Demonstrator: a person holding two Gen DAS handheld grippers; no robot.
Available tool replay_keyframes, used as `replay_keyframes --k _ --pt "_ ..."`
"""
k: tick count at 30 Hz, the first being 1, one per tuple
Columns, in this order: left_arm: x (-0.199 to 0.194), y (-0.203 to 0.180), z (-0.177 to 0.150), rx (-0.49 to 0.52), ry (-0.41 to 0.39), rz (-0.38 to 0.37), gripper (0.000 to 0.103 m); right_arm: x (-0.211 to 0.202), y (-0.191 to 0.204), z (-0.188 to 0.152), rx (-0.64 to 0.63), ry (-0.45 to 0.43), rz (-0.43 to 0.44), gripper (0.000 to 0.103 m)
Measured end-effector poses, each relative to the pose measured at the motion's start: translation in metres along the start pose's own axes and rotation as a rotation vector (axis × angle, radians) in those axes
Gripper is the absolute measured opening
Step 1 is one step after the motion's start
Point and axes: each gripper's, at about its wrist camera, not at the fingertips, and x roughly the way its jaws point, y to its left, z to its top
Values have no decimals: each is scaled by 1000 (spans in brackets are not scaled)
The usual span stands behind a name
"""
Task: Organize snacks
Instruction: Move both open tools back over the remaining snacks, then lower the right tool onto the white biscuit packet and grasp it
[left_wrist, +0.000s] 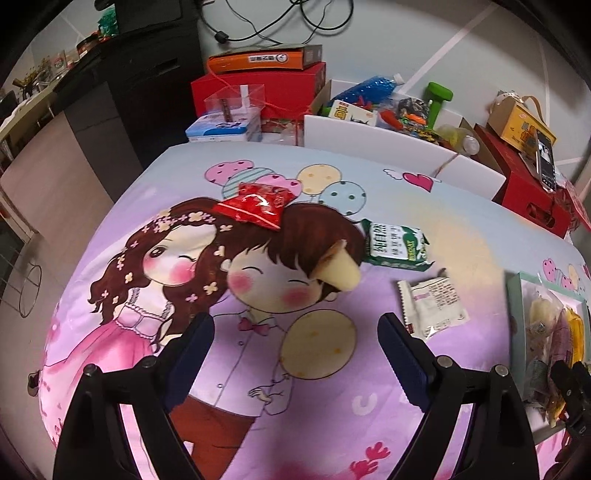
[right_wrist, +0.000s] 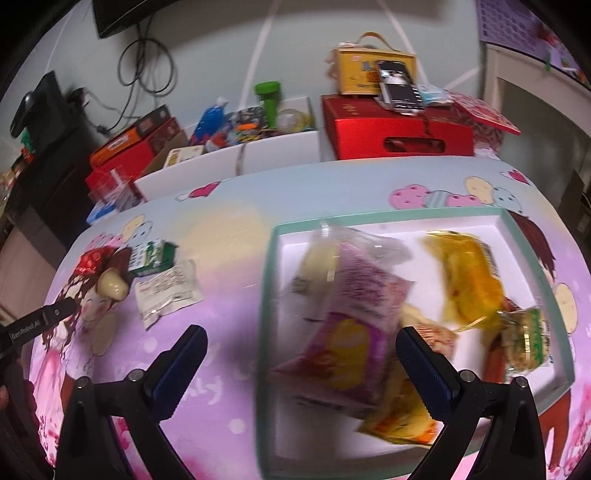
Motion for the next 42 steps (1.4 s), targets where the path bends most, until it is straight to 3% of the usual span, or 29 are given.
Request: replay_keyframes --k 25,36,42 --pt "0 52 -5 -66 11 28 90 6 53 -2 -109 -10 41 103" --pt "16 52 -3 -89 36 -11 90 21 82 -4 -188 -5 69 103" --pt "26 57 3 -123 54 -62 90 35 87 -4 -163 34 135 103"
